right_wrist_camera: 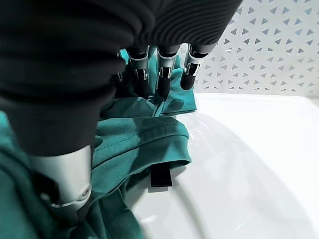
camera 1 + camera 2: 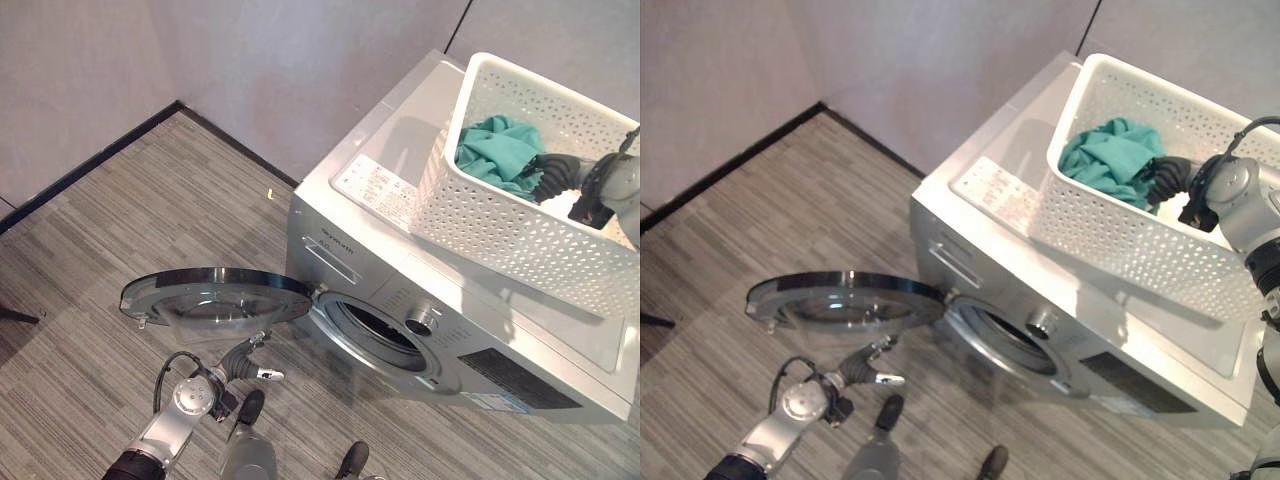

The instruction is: Grab the laundry basket,head to the washer,open it,put in the laundry and shut it.

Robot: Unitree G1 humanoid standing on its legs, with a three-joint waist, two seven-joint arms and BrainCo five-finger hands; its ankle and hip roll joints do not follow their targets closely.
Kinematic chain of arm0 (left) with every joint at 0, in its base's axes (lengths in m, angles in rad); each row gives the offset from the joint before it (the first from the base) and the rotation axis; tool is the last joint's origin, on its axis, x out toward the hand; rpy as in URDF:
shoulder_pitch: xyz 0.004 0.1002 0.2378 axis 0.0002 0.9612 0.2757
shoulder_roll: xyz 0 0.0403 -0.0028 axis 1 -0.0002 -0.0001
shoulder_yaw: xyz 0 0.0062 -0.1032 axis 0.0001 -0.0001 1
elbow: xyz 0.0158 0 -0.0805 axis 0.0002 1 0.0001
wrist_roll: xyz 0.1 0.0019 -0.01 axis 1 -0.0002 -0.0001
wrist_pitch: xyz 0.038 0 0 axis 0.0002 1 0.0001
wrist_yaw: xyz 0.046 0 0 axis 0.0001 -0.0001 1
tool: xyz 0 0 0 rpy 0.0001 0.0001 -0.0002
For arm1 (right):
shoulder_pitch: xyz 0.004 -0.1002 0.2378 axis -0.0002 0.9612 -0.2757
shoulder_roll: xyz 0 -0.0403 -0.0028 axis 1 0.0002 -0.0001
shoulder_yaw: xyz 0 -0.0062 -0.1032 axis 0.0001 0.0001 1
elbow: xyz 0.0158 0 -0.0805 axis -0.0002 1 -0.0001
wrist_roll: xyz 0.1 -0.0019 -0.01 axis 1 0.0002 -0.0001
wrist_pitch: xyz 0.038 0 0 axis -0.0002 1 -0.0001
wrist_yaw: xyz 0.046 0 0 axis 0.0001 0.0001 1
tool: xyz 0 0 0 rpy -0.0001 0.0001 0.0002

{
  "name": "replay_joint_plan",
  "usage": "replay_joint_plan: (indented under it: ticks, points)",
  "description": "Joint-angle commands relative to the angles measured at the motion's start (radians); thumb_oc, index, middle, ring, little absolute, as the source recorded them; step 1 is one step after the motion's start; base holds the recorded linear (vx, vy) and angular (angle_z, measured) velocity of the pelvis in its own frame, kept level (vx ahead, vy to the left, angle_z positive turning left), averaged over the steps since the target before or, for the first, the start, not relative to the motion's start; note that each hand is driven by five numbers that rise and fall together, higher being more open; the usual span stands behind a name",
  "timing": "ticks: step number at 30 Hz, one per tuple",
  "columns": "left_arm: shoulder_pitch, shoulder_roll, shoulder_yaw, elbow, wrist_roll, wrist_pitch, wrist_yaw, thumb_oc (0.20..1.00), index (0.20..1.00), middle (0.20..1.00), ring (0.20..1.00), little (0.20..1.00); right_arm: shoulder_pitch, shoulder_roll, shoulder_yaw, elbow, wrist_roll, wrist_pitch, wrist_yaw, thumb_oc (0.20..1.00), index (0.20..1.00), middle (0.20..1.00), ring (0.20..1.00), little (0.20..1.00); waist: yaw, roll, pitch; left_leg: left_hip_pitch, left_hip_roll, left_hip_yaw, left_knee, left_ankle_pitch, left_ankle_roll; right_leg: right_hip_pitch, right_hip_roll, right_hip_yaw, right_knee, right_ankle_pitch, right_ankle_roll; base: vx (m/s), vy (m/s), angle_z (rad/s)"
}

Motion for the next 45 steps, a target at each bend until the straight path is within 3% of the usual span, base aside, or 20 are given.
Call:
replay_joint_plan:
  ticks: [1,12,13,14,16,25,32,35,36,37,38,45]
  points:
    - [-0.029,0.009,-0.009,-0.054,-0.020,-0.037,0.006,1.000,1.000,1.000,1.000,1.000,-0.015,0.004,0.032,0.013,-0.032,0.014,0.006,1.000,1.000,1.000,1.000,1.000,0.033,-0.009,0.012,0.018,-0.018,-0.047,-0.085,-0.038,0.055,0.045,-0.016,-0.018,0.103,-0.091,0.020,0.00,-0.036,0.13]
    - [-0.042,0.009,-0.024,-0.055,-0.008,-0.028,0.000,1.000,1.000,1.000,1.000,1.000,0.049,0.031,0.029,-0.042,-0.012,0.046,0.052,1.000,1.000,1.000,1.000,1.000,0.046,-0.009,0.023,0.006,-0.018,-0.064,-0.085,-0.031,0.053,0.046,-0.007,-0.035,0.096,-0.103,0.013,0.00,-0.006,0.05]
    - [-0.044,0.010,-0.023,-0.056,-0.008,-0.028,0.001,1.000,1.000,1.000,1.000,1.000,0.046,0.032,0.031,-0.043,-0.010,0.050,0.055,0.893,0.893,0.893,0.893,0.893,0.045,-0.009,0.023,0.006,-0.018,-0.064,-0.085,-0.031,0.053,0.046,-0.006,-0.036,0.096,-0.103,0.012,0.00,0.000,0.00]
    - [-0.046,0.010,-0.025,-0.056,-0.008,-0.027,0.002,1.000,1.000,1.000,1.000,1.000,0.042,0.033,0.032,-0.042,-0.006,0.054,0.056,0.548,0.548,0.548,0.548,0.548,0.044,-0.008,0.023,0.006,-0.017,-0.064,-0.085,-0.031,0.054,0.046,-0.007,-0.036,0.096,-0.103,0.013,0.00,0.000,0.00]
    - [-0.047,0.009,-0.025,-0.055,-0.012,-0.026,0.001,1.000,1.000,1.000,1.000,1.000,0.038,0.034,0.032,-0.038,-0.001,0.056,0.056,0.200,0.200,0.200,0.200,0.200,0.043,-0.008,0.022,0.007,-0.018,-0.064,-0.085,-0.031,0.054,0.046,-0.007,-0.035,0.096,-0.103,0.013,0.00,0.000,0.00]
    - [-0.063,-0.016,-0.020,-0.019,-0.016,-0.028,0.024,1.000,1.000,1.000,1.000,1.000,-0.016,-0.007,-0.052,-0.024,0.112,0.042,-0.025,0.200,0.200,0.200,0.200,0.200,0.021,-0.010,0.008,0.026,-0.017,-0.058,-0.085,-0.042,0.057,0.055,-0.012,-0.029,0.102,-0.102,0.013,0.00,0.000,0.00]
    - [-0.072,-0.028,-0.021,0.041,-0.030,-0.044,0.051,1.000,1.000,1.000,1.000,1.000,-0.141,-0.071,-0.156,0.047,0.320,0.006,-0.138,0.200,0.200,0.200,0.200,0.200,-0.005,-0.017,-0.012,0.053,-0.015,-0.046,-0.085,-0.054,0.058,0.071,-0.016,-0.023,0.109,-0.100,0.016,0.00,0.000,0.00]
    - [-0.081,-0.032,-0.022,0.066,-0.038,-0.051,0.066,1.000,1.000,1.000,1.000,1.000,-0.218,-0.080,-0.208,0.109,0.431,-0.029,-0.217,0.200,0.200,0.200,0.200,0.200,-0.017,-0.018,-0.022,0.068,-0.012,-0.039,-0.085,-0.062,0.060,0.079,-0.017,-0.016,0.114,-0.100,0.018,-0.02,0.023,0.00]
    - [-0.084,-0.031,-0.025,0.074,-0.038,-0.054,0.070,1.000,1.000,1.000,1.000,1.000,-0.240,-0.086,-0.228,0.120,0.462,-0.035,-0.243,0.200,0.200,0.200,0.200,0.200,-0.021,-0.017,-0.023,0.063,-0.019,-0.038,-0.085,-0.041,0.065,0.072,-0.024,-0.028,0.115,-0.078,0.015,0.00,0.000,0.00]
    - [-0.084,-0.031,-0.021,0.081,-0.042,-0.054,0.077,1.000,1.000,1.000,1.000,1.000,-0.265,-0.088,-0.245,0.128,0.487,-0.047,-0.272,0.200,0.200,0.200,0.200,0.200,-0.029,-0.019,-0.032,0.076,-0.010,-0.036,-0.085,-0.064,0.061,0.082,-0.017,-0.013,0.116,-0.097,0.019,-0.05,0.060,-0.01]
    - [-0.087,-0.028,-0.023,0.085,-0.043,-0.058,0.085,1.000,1.000,1.000,1.000,1.000,-0.289,-0.086,-0.265,0.146,0.508,-0.063,-0.316,0.200,0.200,0.200,0.200,0.200,-0.030,-0.017,-0.031,0.072,-0.016,-0.035,-0.085,-0.045,0.066,0.075,-0.023,-0.023,0.119,-0.078,0.016,0.02,0.006,0.06]
    - [-0.097,-0.010,-0.007,0.100,-0.063,-0.053,0.135,1.000,1.000,1.000,1.000,1.000,-0.430,-0.044,-0.296,0.203,0.502,-0.104,-0.511,0.200,0.200,0.200,0.200,0.200,-0.055,-0.018,-0.050,0.094,-0.012,-0.028,-0.085,-0.056,0.070,0.087,-0.017,-0.007,0.113,-0.074,0.016,0.00,0.008,0.00]
